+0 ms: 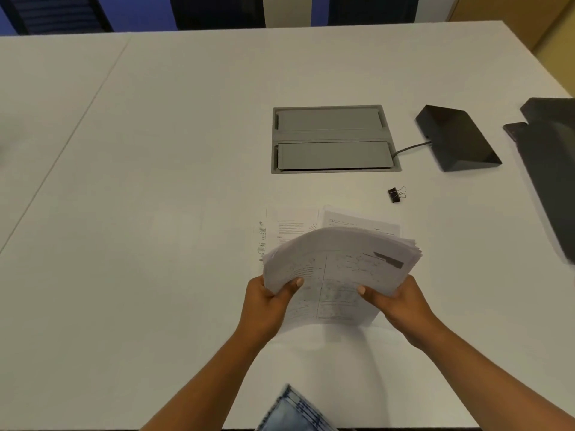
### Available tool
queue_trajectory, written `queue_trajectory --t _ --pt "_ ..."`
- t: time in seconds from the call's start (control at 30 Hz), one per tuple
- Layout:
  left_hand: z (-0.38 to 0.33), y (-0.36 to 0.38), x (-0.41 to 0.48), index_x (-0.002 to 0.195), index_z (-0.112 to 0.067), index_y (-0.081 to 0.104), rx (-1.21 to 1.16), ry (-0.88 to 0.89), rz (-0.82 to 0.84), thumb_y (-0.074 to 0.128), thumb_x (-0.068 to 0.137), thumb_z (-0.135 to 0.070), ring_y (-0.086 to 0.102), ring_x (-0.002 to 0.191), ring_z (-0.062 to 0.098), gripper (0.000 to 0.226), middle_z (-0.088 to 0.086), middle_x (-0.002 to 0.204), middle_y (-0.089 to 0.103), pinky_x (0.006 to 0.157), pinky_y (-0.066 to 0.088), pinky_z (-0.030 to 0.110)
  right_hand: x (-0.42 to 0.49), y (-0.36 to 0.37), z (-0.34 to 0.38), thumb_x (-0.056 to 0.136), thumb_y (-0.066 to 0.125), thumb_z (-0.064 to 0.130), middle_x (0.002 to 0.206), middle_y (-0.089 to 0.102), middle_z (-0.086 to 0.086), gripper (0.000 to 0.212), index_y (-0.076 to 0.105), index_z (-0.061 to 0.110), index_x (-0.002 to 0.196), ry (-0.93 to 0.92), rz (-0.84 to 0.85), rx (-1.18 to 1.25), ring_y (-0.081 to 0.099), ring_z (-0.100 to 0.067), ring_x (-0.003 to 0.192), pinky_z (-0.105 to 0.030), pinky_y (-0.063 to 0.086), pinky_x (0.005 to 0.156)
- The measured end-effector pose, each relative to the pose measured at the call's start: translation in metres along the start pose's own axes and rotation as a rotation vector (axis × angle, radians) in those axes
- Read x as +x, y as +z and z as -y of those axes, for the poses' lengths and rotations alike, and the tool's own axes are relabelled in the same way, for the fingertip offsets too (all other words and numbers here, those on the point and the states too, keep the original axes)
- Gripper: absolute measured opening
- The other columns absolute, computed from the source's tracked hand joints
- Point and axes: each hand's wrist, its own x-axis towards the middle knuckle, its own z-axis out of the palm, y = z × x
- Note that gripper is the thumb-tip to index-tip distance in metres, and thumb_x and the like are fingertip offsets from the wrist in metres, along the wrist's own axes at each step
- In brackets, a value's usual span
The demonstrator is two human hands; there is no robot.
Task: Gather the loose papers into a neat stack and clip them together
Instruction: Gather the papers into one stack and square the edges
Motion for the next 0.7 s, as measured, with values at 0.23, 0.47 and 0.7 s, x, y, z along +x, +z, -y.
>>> queue_trajectory --t 0.23,0.47,0.7 --pt "-0.013 -0.002 0.005 0.106 -0.026 0.072 -0.127 -0.017 -0.003 0.074 0.085 -0.018 0.074 0.091 0.017 0.023 -0.003 0.099 0.078 0.074 0.063 0.035 -0.016 -0.016 -0.017 0.091 0.064 0.021 0.093 0.075 0.026 0.019 0.068 0.034 0.103 0.054 0.03 -0.185 0.07 0.002 0.091 -0.012 0.053 0.07" --pt "0.009 -0.002 0.02 0.102 -0.013 0.073 -0.093 -0.078 -0.037 0.066 0.091 -0.032 0.074 0.091 0.018 0.023 0.0 0.098 0.078 0.077 0.06 0.029 -0.035 -0.037 -0.037 0.09 0.063 0.027 0.078 0.078 0.015 0.011 0.072 0.022 0.092 0.097 -0.155 -0.232 0.074 -0.008 0.076 -0.016 0.051 0.06" --pt "0.088 -0.005 0.041 0.125 -0.01 0.047 0.926 -0.416 -0.309 0.07 0.071 -0.065 0.05 0.118 0.029 0.081 0.012 0.126 0.049 0.089 0.049 0.043 -0.048 -0.06 -0.047 0.093 0.062 0.02 0.095 0.072 -0.005 0.018 0.067 0.01 0.108 0.213 -0.421 -0.043 0.067 -0.025 0.087 -0.033 0.049 0.075"
